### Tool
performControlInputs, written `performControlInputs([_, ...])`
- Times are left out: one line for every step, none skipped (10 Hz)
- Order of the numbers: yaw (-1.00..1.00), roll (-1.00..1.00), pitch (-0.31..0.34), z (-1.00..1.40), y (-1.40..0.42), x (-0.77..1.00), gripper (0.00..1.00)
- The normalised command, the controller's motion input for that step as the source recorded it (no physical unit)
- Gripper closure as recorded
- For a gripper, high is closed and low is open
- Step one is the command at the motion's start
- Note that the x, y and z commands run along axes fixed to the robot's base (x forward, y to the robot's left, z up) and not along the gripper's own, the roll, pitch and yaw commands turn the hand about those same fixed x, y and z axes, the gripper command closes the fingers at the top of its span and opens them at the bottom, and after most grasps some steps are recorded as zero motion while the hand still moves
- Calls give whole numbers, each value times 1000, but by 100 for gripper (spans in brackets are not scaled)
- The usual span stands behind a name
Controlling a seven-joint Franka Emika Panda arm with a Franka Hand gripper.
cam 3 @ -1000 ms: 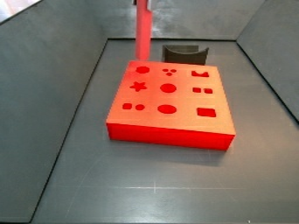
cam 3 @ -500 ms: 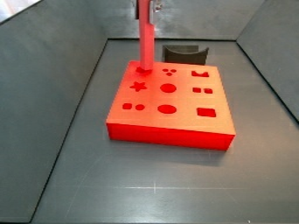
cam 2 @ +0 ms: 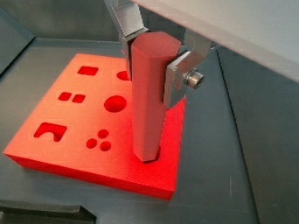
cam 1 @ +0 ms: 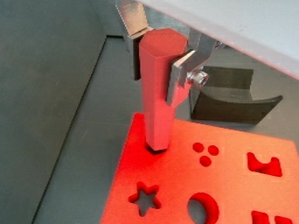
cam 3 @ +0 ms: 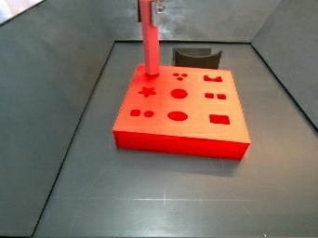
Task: Pick up the hexagon object. Move up. Place the hexagon object on the fixture. Regrasp the hexagon object. Move to above the board. Insert the hexagon object.
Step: Insert the hexagon object.
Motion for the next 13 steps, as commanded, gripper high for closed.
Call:
performControlInputs([86, -46, -156, -40, 0, 0, 100])
performControlInputs([97, -46, -111, -54, 0, 0, 100])
performControlInputs([63, -23, -64, -91, 0, 0, 100])
performControlInputs([49, 0, -29, -80, 0, 0, 100])
performControlInputs([51, 0, -19, -74, 0, 0, 100])
performControlInputs([46, 0, -20, -91, 0, 0, 100])
performControlInputs([40, -26, -39, -120, 0, 0, 100])
performControlInputs([29, -53, -29, -134, 0, 54, 100])
performControlInputs([17, -56, -34, -97, 0, 23, 100])
performControlInputs([29, -61, -39, -106, 0, 11, 100])
performControlInputs([31, -79, -47, -97, 0, 51, 100])
performControlInputs([17, -87, -46, -80, 0, 91, 100])
performControlInputs([54, -86, -53, -51, -31, 111, 100])
